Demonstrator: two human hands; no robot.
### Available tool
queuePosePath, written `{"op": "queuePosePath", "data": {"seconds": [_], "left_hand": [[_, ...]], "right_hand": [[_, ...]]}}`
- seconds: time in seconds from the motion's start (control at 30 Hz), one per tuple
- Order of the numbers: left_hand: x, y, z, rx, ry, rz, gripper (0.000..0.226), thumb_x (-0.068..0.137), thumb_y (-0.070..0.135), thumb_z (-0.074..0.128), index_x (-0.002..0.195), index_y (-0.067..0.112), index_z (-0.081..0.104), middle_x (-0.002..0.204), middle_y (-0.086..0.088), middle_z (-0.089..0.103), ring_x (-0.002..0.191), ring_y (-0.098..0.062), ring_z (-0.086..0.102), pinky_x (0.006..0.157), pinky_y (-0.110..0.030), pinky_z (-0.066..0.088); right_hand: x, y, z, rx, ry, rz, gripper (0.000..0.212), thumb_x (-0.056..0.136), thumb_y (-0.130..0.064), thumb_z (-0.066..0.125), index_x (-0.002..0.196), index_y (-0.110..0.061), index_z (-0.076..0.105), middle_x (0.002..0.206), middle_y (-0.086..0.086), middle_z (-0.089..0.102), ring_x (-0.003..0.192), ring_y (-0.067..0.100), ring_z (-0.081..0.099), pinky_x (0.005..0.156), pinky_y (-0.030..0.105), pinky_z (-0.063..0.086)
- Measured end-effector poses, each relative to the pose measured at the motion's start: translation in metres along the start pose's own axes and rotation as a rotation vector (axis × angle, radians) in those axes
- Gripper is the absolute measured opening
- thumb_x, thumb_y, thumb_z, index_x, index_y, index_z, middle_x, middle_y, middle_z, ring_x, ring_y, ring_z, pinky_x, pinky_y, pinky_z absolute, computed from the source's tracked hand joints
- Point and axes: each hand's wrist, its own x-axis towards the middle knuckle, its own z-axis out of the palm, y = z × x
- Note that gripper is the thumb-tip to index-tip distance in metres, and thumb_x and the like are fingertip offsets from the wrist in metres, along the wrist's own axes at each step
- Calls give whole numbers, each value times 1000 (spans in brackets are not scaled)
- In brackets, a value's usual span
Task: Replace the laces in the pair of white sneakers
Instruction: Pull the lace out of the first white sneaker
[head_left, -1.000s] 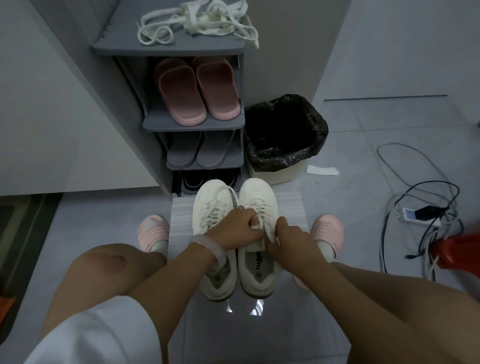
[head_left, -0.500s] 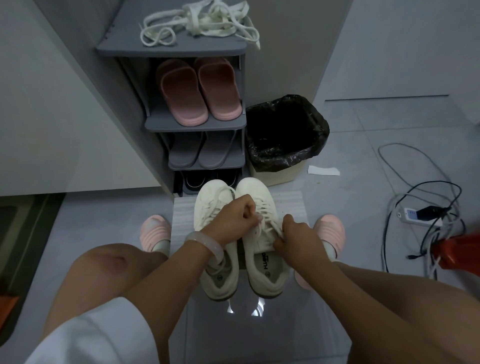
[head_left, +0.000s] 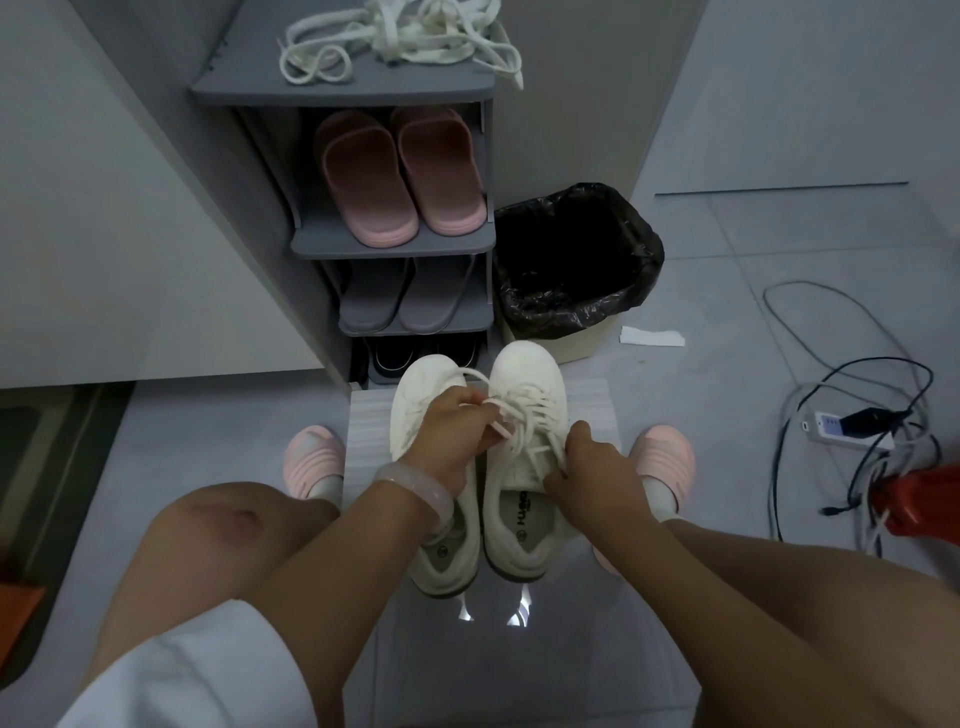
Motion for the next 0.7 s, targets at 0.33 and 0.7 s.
{"op": "queuePosePath", "data": {"seconds": [0.33, 0.7], "left_hand": [[1, 12, -17, 216, 241, 337, 6, 89, 5, 55, 83, 6, 55, 76, -4, 53, 69, -15, 51, 68, -22, 45], [-7, 28, -18, 229, 260, 367, 25, 88, 13, 56, 66, 13, 46, 55, 2, 42, 42, -3, 44, 58, -27, 44]], "right_hand": [[3, 8, -3, 4, 9, 1, 27, 85, -19, 53, 93, -13, 27, 81, 6, 48, 70, 23, 48, 57, 28, 34], [3, 11, -3, 19, 2, -22, 26, 85, -21, 53, 94, -13, 30, 80, 5, 50, 70, 22, 48, 58, 28, 35]]}}
